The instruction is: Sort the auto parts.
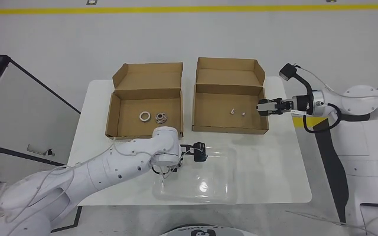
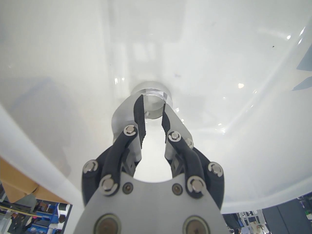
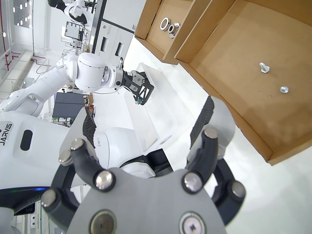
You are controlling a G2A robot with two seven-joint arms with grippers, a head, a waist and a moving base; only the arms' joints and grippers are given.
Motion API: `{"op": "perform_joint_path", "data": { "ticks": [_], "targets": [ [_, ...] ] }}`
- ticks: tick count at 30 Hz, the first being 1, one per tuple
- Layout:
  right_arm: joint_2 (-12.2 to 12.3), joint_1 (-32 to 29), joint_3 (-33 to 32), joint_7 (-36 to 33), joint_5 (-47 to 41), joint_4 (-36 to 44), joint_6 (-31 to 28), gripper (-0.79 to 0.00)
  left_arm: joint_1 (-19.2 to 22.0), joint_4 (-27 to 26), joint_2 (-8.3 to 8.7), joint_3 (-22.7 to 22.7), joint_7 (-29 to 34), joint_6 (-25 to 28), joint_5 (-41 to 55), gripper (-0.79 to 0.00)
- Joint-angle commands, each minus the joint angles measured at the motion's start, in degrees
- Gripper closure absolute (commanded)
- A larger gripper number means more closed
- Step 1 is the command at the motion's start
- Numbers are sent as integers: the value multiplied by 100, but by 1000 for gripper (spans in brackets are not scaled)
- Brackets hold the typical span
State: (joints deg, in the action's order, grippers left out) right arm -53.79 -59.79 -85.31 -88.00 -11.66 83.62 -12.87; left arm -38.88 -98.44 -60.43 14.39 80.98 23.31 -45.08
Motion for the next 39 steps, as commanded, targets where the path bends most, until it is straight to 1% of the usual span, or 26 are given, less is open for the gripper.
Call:
{"op": "perform_joint_path", "data": {
  "ticks": [1,4,11,19,24,29,39],
  "targets": [
    [0,0,0,0,-1,0,0,-785,-28,7,7,13,20,-20,-13,-286],
    [0,0,0,0,-1,0,0,-785,-57,-14,16,38,26,-27,-15,-296],
    [0,0,0,0,-1,0,0,-785,-89,-102,55,83,26,-26,-23,-345],
    [0,0,0,0,-1,0,0,-785,-89,-156,91,87,38,-38,-32,-372],
    [0,0,0,0,-1,0,0,-785,-101,-204,119,147,31,-32,-39,-369],
    [0,0,0,0,-1,0,0,-785,-125,-225,140,153,21,-21,-59,-385],
    [0,0,0,0,-1,0,0,-785,-180,-299,184,330,-65,35,-67,-360]
  ]
}}
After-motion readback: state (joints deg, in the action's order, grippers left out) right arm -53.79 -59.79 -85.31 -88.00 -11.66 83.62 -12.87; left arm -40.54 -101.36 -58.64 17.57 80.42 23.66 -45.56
